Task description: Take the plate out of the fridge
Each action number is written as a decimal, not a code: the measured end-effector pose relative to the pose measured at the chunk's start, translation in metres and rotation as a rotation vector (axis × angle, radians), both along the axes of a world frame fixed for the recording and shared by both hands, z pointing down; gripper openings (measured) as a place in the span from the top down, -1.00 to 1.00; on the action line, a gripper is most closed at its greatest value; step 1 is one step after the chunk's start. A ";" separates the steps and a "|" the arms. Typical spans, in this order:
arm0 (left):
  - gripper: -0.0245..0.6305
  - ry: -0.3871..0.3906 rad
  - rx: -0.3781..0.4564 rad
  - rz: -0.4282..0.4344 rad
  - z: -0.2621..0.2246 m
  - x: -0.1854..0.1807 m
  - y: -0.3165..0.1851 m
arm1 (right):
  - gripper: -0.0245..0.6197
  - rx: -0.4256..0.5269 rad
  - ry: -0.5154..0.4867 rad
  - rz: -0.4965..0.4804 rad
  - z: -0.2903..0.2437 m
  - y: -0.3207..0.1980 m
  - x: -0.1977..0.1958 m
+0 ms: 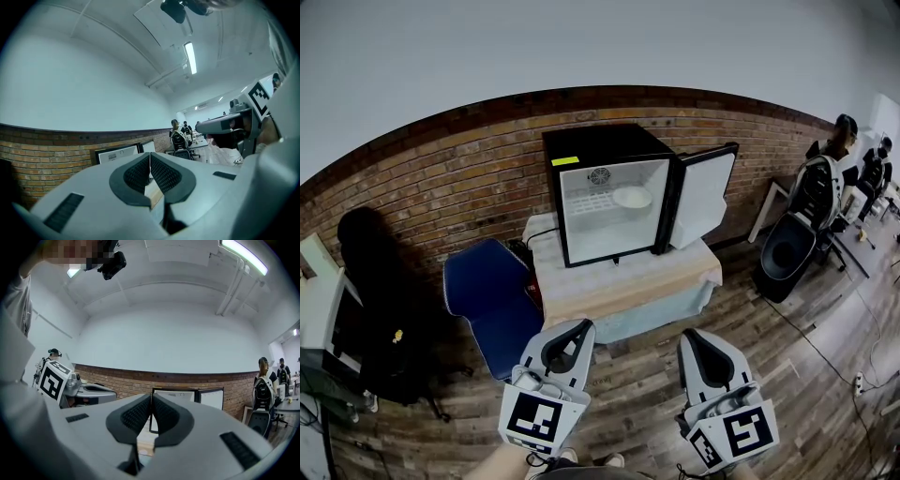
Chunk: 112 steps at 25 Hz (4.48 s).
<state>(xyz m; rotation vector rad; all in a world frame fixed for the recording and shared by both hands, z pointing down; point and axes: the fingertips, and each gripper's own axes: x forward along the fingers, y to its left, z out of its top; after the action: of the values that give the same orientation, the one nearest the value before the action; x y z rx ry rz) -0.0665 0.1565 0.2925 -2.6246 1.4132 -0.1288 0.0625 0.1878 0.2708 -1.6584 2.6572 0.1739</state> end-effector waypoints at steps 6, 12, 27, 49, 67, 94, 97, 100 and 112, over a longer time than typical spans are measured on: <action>0.87 -0.005 -0.002 -0.029 0.005 0.012 0.004 | 0.82 0.000 -0.014 -0.018 0.005 0.004 0.017; 0.87 -0.018 0.003 -0.055 0.007 0.016 0.008 | 0.82 -0.009 -0.026 -0.026 0.012 0.007 0.029; 0.87 -0.021 0.008 -0.042 0.013 0.030 -0.010 | 0.82 -0.003 -0.029 -0.017 0.020 -0.009 0.040; 0.87 -0.003 -0.015 0.010 0.026 0.025 -0.144 | 0.82 -0.038 -0.010 0.014 0.032 -0.140 0.027; 0.87 -0.021 -0.054 0.122 0.021 0.001 -0.307 | 0.82 -0.070 0.059 0.094 0.029 -0.304 -0.020; 0.87 -0.011 -0.072 0.149 0.026 -0.004 -0.426 | 0.82 -0.100 0.041 0.139 0.027 -0.421 -0.020; 0.87 -0.009 -0.071 0.140 0.022 0.005 -0.430 | 0.82 -0.108 0.036 0.114 0.026 -0.428 -0.016; 0.87 -0.020 -0.059 0.132 0.020 0.014 -0.436 | 0.82 -0.111 0.032 0.105 0.026 -0.437 -0.008; 0.87 -0.026 -0.053 0.114 0.021 0.041 -0.459 | 0.81 -0.176 -0.120 0.101 0.039 -0.480 0.033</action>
<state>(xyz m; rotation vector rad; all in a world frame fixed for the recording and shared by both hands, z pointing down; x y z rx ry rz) -0.0255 -0.3026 0.3130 -2.7278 1.2659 -0.1888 0.0956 -0.2919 0.3095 -1.7907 2.5672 -0.1588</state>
